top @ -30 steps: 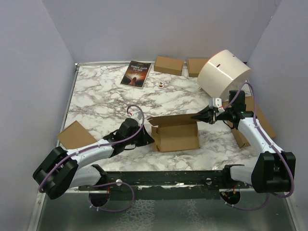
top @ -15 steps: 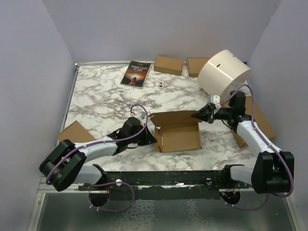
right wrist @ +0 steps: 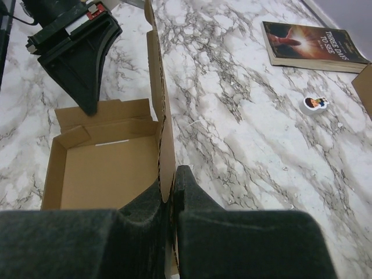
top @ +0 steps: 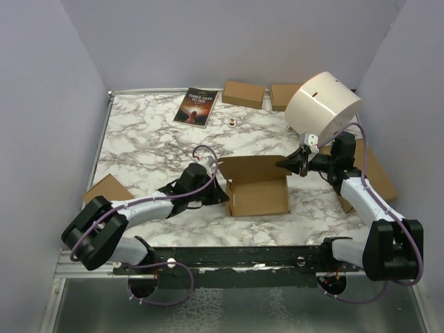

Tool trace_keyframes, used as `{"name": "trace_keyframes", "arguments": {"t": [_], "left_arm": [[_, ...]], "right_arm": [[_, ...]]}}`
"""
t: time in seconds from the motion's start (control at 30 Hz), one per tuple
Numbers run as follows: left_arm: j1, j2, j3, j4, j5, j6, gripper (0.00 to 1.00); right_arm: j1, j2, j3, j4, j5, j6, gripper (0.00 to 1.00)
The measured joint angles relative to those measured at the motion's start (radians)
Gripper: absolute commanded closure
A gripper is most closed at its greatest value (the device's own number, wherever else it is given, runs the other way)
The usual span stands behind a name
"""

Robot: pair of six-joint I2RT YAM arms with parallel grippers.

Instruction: Fold the paper box

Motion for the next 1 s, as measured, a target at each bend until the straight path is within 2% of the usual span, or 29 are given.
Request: {"name": "trace_keyframes", "arguments": {"t": [0.1,0.43,0.53,0.67,0.8,1.0], "left_arm": [[0.002,0.033,0.026,-0.003,0.010,0.011,0.96],[0.005,0.053,0.050,0.035,0.040,0.017,0.62],[0.005,0.053,0.049,0.061,0.054,0.012,0.59],[0.005,0.060,0.049,0.098,0.069,0.006,0.59],[0.014,0.075,0.040,0.130,0.082,-0.002,0.64],[0.047,0.085,-0.010,0.182,0.094,-0.024,0.86]], "right_arm": [[0.000,0.005,-0.002,0.019,0.006,0.007,0.99],[-0.001,0.027,-0.002,0.034,0.013,0.015,0.99],[0.000,0.029,-0.002,0.032,0.014,0.015,0.99],[0.000,0.030,-0.002,0.030,0.014,0.015,0.99],[0.000,0.031,-0.002,0.028,0.014,0.015,0.99],[0.000,0.033,-0.002,0.027,0.013,0.015,0.99]]}}
